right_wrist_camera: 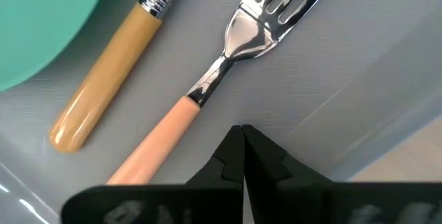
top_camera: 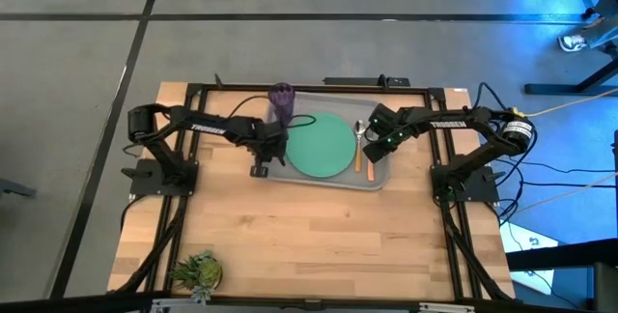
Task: Pick and place plate/cup/fork/spoon on tray
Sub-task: Move the gray tray to the center of the table
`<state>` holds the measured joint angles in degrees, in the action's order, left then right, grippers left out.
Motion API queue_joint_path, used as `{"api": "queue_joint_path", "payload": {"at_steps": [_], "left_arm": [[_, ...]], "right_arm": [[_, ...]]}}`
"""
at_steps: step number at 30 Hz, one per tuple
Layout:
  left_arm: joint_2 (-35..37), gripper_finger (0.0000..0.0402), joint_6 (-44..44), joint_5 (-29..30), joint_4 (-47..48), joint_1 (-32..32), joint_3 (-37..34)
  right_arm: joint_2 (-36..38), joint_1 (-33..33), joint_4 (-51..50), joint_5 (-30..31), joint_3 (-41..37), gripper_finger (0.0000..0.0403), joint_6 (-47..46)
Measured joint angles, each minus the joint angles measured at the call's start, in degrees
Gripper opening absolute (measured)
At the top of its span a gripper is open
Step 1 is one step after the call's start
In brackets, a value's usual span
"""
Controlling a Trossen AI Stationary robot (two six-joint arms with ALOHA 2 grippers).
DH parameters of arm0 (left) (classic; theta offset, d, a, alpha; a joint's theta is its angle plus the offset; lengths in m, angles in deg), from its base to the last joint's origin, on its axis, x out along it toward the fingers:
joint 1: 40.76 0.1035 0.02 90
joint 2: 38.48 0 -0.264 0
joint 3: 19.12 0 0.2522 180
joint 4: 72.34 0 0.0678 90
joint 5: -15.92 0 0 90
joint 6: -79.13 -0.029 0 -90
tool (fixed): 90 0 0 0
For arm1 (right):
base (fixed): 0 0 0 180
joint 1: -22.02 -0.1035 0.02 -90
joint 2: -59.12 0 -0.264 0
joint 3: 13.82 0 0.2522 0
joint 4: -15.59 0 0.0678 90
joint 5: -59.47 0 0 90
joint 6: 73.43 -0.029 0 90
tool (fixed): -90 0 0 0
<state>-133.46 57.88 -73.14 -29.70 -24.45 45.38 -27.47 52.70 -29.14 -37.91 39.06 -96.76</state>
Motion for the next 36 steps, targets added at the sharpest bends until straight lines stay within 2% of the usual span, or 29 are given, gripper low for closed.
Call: {"api": "queue_joint_path", "payload": {"at_steps": [8, 20, 36], "left_arm": [[0.22, 0.0, 2.9, 1.28, -0.76, -3.39, -1.94], [0.26, 0.0, 9.63, -0.26, 1.19, -10.56, -1.94], [0.17, 0.0, 15.25, -0.71, 2.61, -17.17, -2.0]], "right_arm": [[0.0, -1.21, -0.04, 0.09, 0.0, 0.0003, 0.07], [0.0, -5.84, -0.58, -0.17, -0.02, 0.0003, -2.01], [0.0, -16.59, -2.16, -1.13, -0.02, 0.0003, -10.91]]}}
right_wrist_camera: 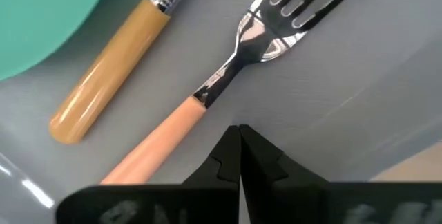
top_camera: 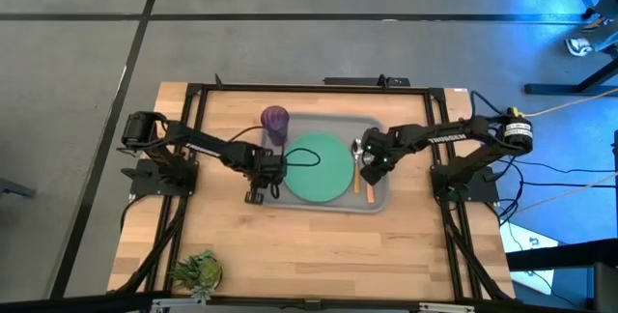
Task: Pick and place plate/cup/fork/spoon on tray
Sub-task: Move the gray tray to the center of the table
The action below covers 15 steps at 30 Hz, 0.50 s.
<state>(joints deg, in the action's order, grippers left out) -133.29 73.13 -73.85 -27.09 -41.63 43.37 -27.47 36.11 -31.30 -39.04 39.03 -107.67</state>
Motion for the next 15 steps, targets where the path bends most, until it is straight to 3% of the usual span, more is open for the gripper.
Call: {"api": "queue_joint_path", "payload": {"at_steps": [15], "left_arm": [[0.07, 0.0, 12.42, -1.12, -1.33, -7.49, -1.66]], "right_arm": [[0.0, -7.49, -0.4, -0.84, -0.02, 0.0003, -4.63]]}}
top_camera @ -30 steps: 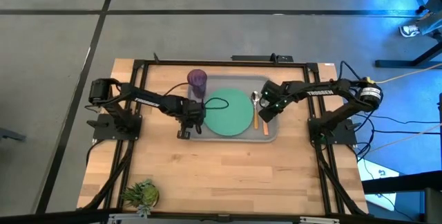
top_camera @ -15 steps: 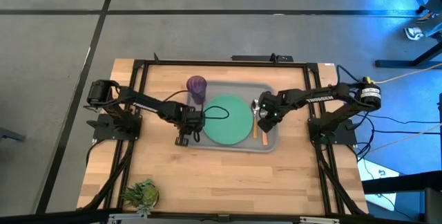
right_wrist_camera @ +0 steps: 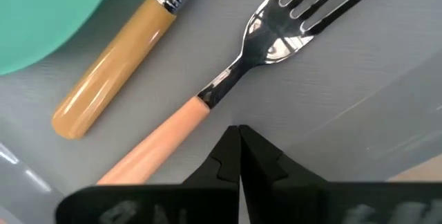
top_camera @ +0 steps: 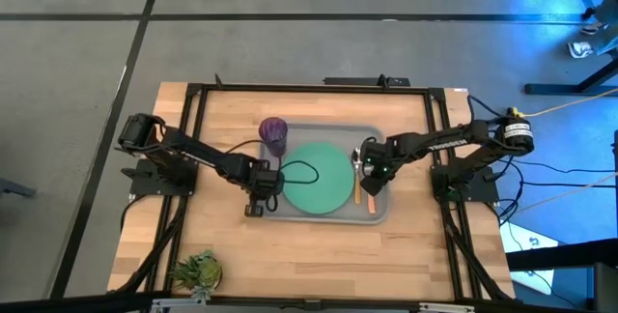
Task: Pick and place plate/cup/fork/spoon on tray
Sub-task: Move the gray tray to the center of the table, then return to Home Position
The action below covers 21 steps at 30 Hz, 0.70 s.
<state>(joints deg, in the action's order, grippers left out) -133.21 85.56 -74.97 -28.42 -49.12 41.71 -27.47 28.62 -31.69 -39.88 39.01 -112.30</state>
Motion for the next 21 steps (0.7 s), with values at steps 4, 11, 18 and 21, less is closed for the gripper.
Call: {"api": "queue_joint_path", "payload": {"at_steps": [4, 11, 18, 21], "left_arm": [[-0.03, 0.0, 2.39, -0.57, -0.53, -2.21, -0.04], [0.27, 0.0, 3.93, 0.04, -0.67, -3.76, 0.4], [3.82, 0.0, 3.73, 4.71, 1.79, -3.73, 1.26], [3.97, 0.0, 3.72, 5.1, 3.85, -3.71, 1.27]], "right_arm": [[-0.02, -0.85, 0.08, 0.0, 0.0, 0.0003, 0.01], [0.4, -1.6, 0.17, 0.31, 0.0, 0.0003, 0.28], [4.99, -1.6, -0.5, 3.68, -0.22, 0.0003, 0.52], [7.45, -1.58, -0.75, 4.07, -0.22, 0.0003, 1.6]]}}
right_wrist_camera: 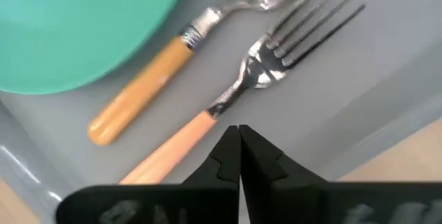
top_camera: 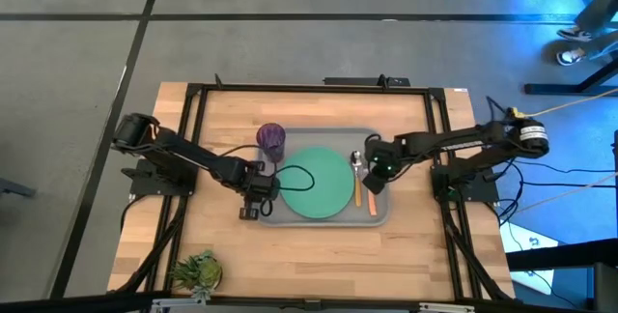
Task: Pick and place plate/cup/fork/spoon on tray
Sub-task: Return to Home Position
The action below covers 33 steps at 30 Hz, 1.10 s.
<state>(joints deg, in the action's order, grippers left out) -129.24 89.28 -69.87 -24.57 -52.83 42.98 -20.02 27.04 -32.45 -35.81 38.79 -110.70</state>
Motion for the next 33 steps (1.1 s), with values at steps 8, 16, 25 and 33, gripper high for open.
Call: {"api": "queue_joint_path", "payload": {"at_steps": [8, 16, 25, 33], "left_arm": [[4.3, 0.0, 0.49, 0.38, 2.78, 1.33, 0.26], [19.14, 0.0, 5.17, 1.33, 6.14, 5.09, 0.22], [34.91, 0.0, 6.87, 11.26, 7.85, 8.72, 0.25], [49.19, 0.0, 7.37, 17.44, 9.71, 11.98, 0.28]], "right_arm": [[8.45, 0.02, -0.1, 1.15, 0.11, 0.0003, 0.7], [18.44, 0.23, -0.82, 1.95, 5.7, 0.0003, 8.18], [29.78, 1.48, -0.77, 8.57, 11.08, 0.0003, 15.07], [40.76, 2.32, -1.6, 13.24, 10.04, 0.0003, 15.37]]}}
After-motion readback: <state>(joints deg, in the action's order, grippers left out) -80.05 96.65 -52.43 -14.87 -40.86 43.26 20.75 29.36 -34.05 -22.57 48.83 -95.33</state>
